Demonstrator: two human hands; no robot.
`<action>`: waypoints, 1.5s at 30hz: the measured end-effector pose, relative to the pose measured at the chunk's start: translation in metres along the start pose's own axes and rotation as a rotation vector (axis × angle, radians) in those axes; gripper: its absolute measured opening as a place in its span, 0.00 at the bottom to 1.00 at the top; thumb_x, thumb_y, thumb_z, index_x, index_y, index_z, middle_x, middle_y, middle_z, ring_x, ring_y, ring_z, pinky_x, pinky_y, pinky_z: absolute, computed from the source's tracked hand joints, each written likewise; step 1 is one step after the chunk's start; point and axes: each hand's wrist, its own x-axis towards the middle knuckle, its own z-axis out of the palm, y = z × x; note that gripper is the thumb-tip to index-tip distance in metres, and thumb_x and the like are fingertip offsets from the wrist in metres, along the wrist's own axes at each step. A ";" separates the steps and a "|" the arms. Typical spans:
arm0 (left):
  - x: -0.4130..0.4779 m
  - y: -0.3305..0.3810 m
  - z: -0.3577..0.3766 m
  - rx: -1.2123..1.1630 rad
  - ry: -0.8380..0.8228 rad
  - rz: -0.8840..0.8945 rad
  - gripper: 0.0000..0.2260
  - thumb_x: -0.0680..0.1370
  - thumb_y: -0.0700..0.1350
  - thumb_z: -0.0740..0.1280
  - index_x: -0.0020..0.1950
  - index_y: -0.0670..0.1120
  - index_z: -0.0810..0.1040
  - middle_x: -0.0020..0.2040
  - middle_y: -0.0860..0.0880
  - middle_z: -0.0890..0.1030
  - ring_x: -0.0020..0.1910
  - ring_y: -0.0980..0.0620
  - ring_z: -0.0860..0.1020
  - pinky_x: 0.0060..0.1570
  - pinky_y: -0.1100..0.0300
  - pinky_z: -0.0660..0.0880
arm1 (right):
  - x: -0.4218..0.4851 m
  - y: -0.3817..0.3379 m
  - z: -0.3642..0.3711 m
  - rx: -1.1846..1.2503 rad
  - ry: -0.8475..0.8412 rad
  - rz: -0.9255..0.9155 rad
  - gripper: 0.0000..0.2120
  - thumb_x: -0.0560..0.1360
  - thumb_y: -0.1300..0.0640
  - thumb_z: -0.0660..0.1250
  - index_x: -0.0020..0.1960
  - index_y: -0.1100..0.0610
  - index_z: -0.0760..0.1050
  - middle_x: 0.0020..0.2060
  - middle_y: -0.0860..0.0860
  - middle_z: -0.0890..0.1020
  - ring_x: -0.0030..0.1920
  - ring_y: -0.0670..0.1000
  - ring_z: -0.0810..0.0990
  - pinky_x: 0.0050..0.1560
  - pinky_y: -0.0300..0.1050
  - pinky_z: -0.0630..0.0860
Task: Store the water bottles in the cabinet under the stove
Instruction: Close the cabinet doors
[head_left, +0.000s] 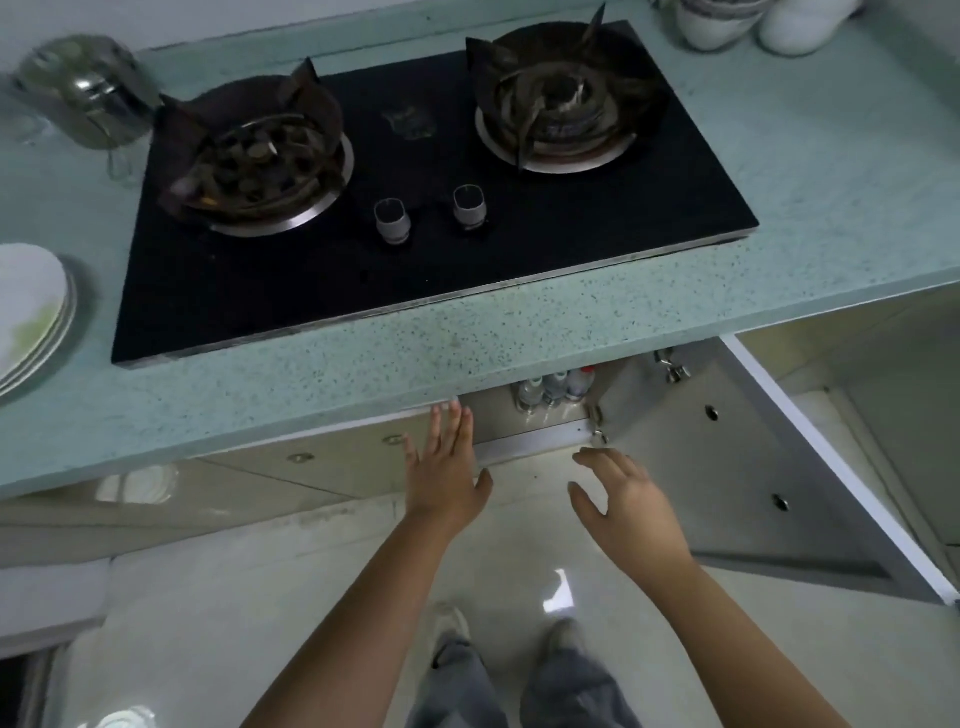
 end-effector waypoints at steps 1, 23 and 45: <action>0.005 -0.002 -0.002 -0.003 0.002 0.006 0.34 0.78 0.55 0.54 0.74 0.45 0.35 0.75 0.49 0.36 0.74 0.48 0.35 0.69 0.40 0.42 | 0.002 -0.003 0.002 0.000 0.018 0.006 0.13 0.69 0.58 0.67 0.53 0.61 0.77 0.50 0.58 0.82 0.50 0.59 0.80 0.47 0.48 0.77; -0.079 0.055 -0.019 -0.069 0.159 0.282 0.20 0.70 0.43 0.69 0.59 0.37 0.75 0.63 0.37 0.75 0.61 0.37 0.74 0.55 0.42 0.72 | -0.070 0.086 -0.078 -0.024 0.217 0.461 0.15 0.72 0.60 0.66 0.57 0.62 0.73 0.55 0.60 0.78 0.59 0.62 0.72 0.56 0.53 0.71; -0.102 0.166 0.008 -0.088 0.242 0.323 0.23 0.70 0.45 0.70 0.62 0.37 0.72 0.63 0.35 0.73 0.60 0.36 0.74 0.54 0.42 0.74 | -0.114 0.198 -0.111 0.095 0.258 0.685 0.19 0.70 0.63 0.67 0.59 0.66 0.69 0.54 0.64 0.73 0.55 0.62 0.72 0.53 0.49 0.68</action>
